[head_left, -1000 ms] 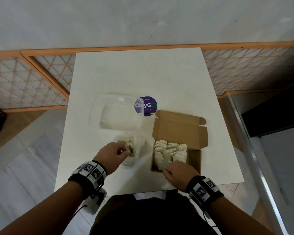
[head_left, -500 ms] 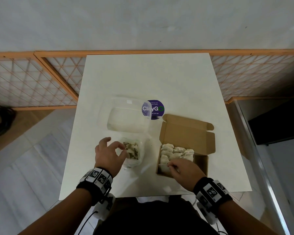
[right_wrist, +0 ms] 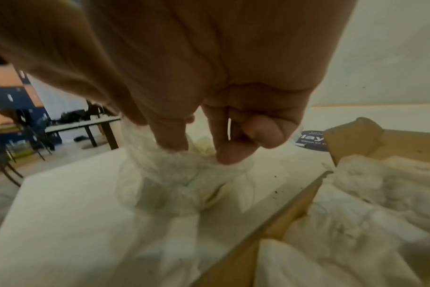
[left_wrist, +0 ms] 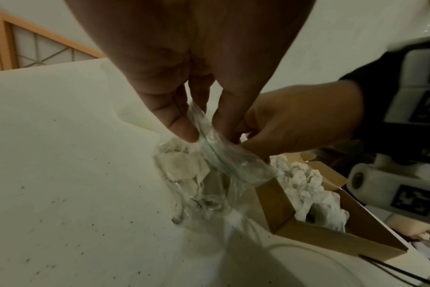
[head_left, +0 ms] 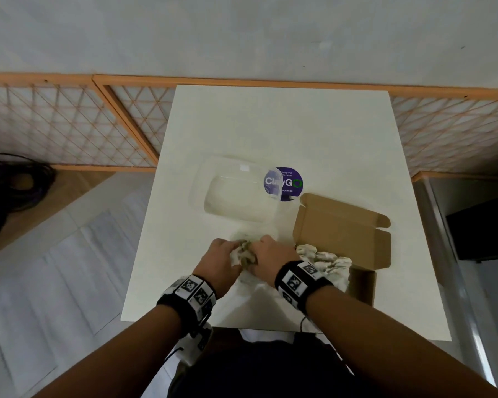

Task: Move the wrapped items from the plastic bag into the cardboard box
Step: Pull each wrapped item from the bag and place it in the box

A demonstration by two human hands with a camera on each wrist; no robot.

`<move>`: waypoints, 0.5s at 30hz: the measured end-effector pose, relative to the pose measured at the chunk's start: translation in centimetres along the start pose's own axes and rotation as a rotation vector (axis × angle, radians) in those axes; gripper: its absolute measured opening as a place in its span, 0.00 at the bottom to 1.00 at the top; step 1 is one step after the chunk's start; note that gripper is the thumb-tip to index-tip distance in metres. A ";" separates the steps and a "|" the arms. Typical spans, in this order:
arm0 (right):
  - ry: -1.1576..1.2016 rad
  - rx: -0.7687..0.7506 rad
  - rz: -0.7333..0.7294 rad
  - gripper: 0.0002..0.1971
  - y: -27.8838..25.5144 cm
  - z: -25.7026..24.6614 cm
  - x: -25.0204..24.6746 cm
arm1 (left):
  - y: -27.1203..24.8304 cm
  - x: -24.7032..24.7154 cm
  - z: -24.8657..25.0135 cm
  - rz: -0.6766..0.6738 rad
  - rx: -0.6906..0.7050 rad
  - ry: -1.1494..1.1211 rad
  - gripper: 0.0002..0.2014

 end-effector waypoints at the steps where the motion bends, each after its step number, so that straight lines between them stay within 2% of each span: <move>1: -0.041 0.033 0.013 0.19 0.4 0.0 0.3 | 0.0 0.0 0.2 -0.001 0.019 -0.005 0.29; 4: -0.139 0.041 0.074 0.12 0.9 0.1 0.6 | 0.1 -0.1 0.5 -0.013 0.040 0.000 0.30; 7: -0.148 0.009 0.078 0.10 0.6 0.6 0.1 | 0.3 -0.3 0.4 -0.002 0.027 0.005 0.28; 11: 0.176 -0.008 0.094 0.10 -1.7 1.0 -2.3 | 0.6 -0.7 -0.3 0.005 0.004 0.006 0.30; 15: 0.430 -0.091 0.199 0.08 -4.8 1.5 -5.7 | 0.8 -0.8 -0.8 -0.004 -0.006 -0.015 0.31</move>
Point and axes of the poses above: each hand's wrist, its own y-axis towards the middle knuckle, its own x-axis out of the palm, z = x × y, the point moved 2 cm from there along y, towards the middle knuckle, and after that the axes turned 8 degrees about x, right-handed, at the moved point
